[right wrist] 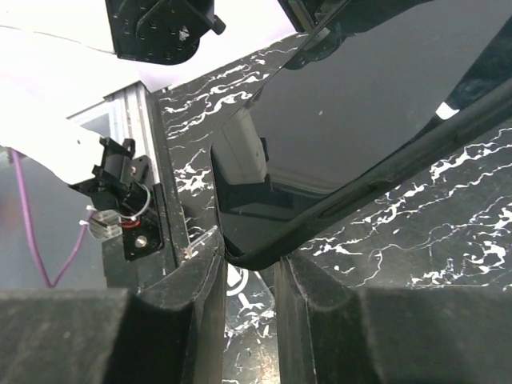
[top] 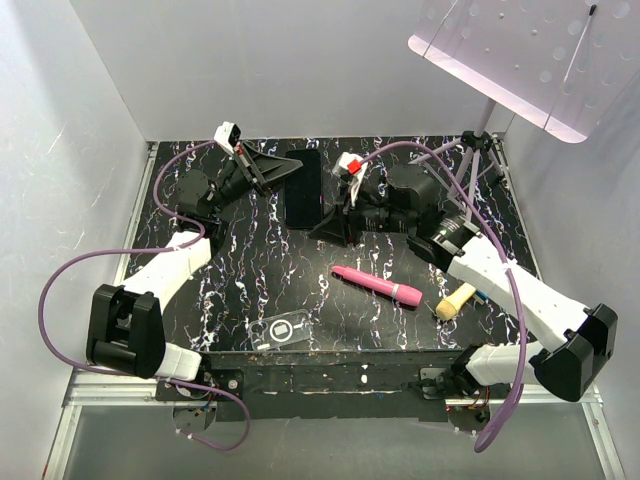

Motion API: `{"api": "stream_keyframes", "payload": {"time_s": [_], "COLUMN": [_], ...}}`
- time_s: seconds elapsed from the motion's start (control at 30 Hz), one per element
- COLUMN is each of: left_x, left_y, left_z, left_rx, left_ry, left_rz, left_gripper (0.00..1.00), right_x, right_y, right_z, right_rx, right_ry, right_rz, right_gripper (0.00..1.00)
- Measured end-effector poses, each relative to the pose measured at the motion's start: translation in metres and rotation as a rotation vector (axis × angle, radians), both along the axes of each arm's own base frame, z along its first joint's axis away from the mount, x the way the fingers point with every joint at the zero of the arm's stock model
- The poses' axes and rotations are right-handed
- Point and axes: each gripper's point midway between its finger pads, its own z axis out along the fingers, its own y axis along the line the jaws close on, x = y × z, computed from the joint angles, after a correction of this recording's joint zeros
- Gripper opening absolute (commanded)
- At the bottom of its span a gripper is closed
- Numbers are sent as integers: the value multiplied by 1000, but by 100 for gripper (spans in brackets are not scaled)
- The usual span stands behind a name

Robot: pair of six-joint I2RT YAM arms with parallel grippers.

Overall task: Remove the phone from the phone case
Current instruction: Remove the phone case from the phone.

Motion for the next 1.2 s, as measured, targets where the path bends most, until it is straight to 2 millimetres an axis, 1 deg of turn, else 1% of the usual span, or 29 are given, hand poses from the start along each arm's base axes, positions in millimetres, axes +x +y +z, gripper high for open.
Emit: {"api": "stream_keyframes", "payload": {"time_s": [0.3,0.43,0.53,0.67,0.77,0.83,0.9,0.93,1.0,1.07,1.13,1.17,1.2], "left_x": [-2,0,0,-6,-8,-9,-14,-18,-24,-29,-32,-34,-35], "left_y": [1,-3,-9,-21,-28,-30,-32,-33,-35,-38,-40,-41,-42], "left_z": [11,10,7,10,9,9,11,14,17,16,12,9,6], "left_rx": [-35,-49,-64,-80,-88,-91,-98,-105,-109,-91,-53,-26,3], "left_ry": [-31,-21,28,62,82,94,97,88,66,44,17,3,-13], "left_rz": [4,-2,-28,-83,-113,-129,-156,-167,-183,-193,-186,-184,-181], "left_gripper": [0,0,0,0,0,0,0,0,0,0,0,0,0], "right_x": [7,8,4,-6,-11,-10,-2,3,15,26,34,36,41], "right_y": [-1,-3,-4,-1,3,3,3,2,-4,-14,-32,-40,-52], "right_z": [-2,-3,-1,0,7,10,12,13,14,9,-8,-15,-24], "right_rx": [-117,-160,-183,-192,-176,-166,-159,-153,-133,-112,-119,-126,-129], "right_ry": [-165,-229,-274,-314,-331,-328,-315,-304,-258,-205,-121,-79,1], "right_rz": [-42,-53,-40,5,28,19,-23,-48,-105,-171,-234,-256,-286], "right_gripper": [1,1,1,1,1,1,2,6,29,37,46,49,50]}}
